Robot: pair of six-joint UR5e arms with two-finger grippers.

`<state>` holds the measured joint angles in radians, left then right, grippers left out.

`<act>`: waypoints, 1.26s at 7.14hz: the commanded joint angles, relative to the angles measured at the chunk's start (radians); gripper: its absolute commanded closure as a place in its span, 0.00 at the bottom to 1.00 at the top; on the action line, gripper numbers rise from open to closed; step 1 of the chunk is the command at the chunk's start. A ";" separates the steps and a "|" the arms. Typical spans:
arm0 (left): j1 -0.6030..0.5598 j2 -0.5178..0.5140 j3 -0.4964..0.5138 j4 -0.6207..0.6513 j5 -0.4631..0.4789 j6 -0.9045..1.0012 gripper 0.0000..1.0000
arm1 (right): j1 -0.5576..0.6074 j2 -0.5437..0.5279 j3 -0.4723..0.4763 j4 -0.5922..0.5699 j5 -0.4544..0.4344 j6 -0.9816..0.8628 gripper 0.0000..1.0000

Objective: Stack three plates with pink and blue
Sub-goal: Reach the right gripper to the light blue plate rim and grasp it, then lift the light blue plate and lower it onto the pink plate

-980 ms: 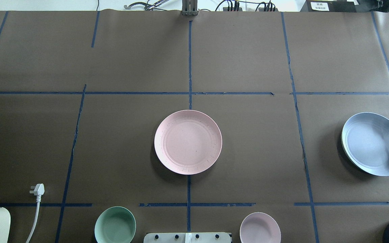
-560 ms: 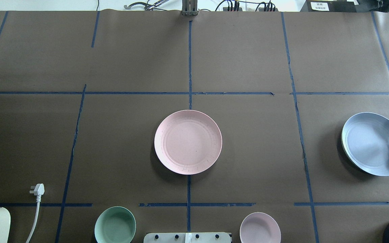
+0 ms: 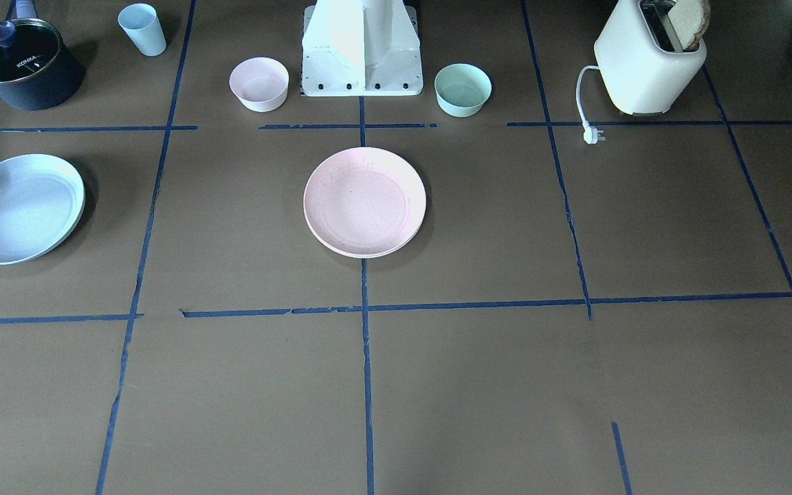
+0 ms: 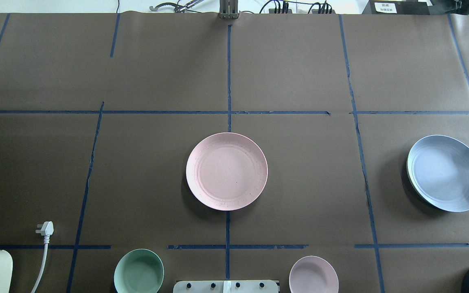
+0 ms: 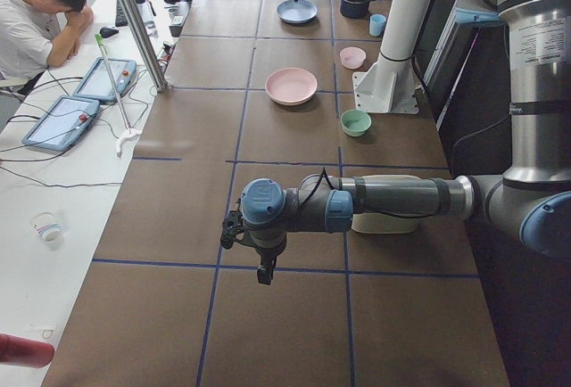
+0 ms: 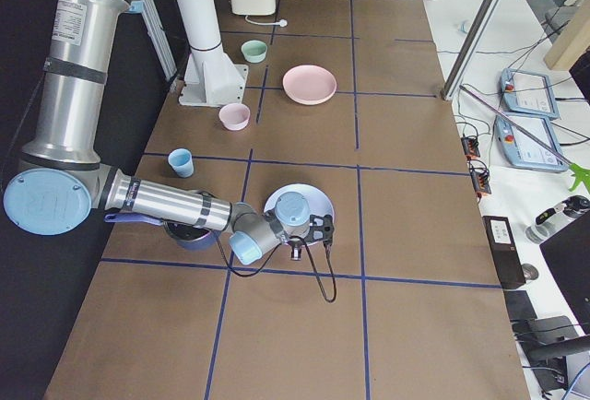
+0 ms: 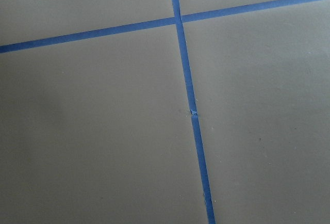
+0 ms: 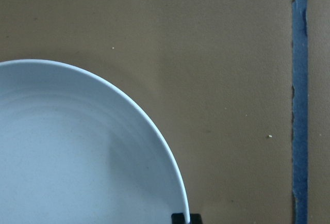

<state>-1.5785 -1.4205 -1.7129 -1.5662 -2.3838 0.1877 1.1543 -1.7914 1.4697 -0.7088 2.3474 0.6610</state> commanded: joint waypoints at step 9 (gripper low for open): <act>0.000 -0.003 -0.002 0.002 -0.002 -0.013 0.00 | -0.450 0.509 0.353 -0.305 -0.202 0.833 1.00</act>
<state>-1.5785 -1.4224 -1.7156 -1.5647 -2.3853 0.1774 0.7922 -1.4164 1.8068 -0.8429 2.2479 1.4448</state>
